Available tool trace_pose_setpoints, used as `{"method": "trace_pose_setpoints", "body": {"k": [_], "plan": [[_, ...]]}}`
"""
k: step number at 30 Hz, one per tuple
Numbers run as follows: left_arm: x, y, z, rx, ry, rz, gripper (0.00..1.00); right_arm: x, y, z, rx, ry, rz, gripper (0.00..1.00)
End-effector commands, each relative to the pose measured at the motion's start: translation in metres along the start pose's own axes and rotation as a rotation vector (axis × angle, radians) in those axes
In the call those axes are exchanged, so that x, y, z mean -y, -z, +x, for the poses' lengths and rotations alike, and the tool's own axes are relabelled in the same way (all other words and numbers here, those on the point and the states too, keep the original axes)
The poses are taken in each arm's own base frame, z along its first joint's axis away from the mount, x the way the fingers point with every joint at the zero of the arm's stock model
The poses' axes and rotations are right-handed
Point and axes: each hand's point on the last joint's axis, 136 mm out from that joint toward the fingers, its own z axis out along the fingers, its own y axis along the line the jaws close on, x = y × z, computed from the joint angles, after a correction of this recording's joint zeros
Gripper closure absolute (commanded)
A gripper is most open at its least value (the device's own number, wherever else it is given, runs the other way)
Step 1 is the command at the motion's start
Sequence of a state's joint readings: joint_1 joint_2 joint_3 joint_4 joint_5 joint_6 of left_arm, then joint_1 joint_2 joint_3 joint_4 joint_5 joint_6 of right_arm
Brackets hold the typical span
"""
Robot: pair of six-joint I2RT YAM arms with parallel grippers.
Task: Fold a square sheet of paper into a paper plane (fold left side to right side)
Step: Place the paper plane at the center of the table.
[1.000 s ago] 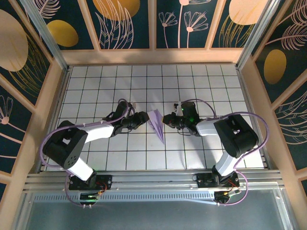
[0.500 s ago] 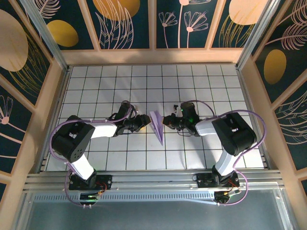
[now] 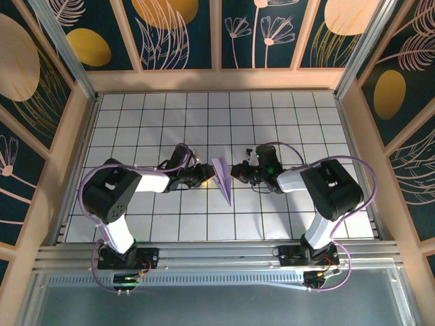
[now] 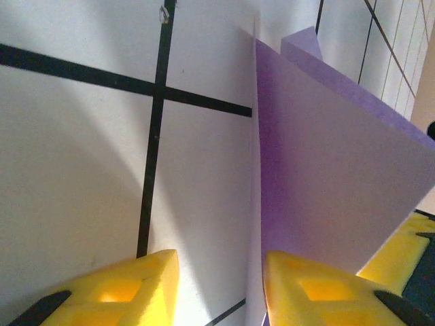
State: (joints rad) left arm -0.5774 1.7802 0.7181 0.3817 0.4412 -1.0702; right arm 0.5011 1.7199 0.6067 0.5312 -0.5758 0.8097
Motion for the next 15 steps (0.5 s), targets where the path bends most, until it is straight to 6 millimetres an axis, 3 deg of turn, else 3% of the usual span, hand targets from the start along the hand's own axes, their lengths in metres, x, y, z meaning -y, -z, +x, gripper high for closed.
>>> {"method": "trace_pose_setpoints", "body": {"k": [1, 10, 15], "plan": [[0.013, -0.006, -0.004, -0.002, -0.013, 0.042, 0.69, 0.005, -0.003, 0.004, -0.016, -0.008, 0.004, 1.00], [0.010, -0.003, -0.006, 0.024, -0.007, 0.028, 1.00, 0.020, 0.000, 0.004, -0.011, -0.001, 0.084, 1.00], [0.012, 0.002, -0.007, 0.034, -0.007, 0.021, 1.00, 0.034, 0.008, -0.002, 0.005, 0.027, 0.178, 0.93]]}}
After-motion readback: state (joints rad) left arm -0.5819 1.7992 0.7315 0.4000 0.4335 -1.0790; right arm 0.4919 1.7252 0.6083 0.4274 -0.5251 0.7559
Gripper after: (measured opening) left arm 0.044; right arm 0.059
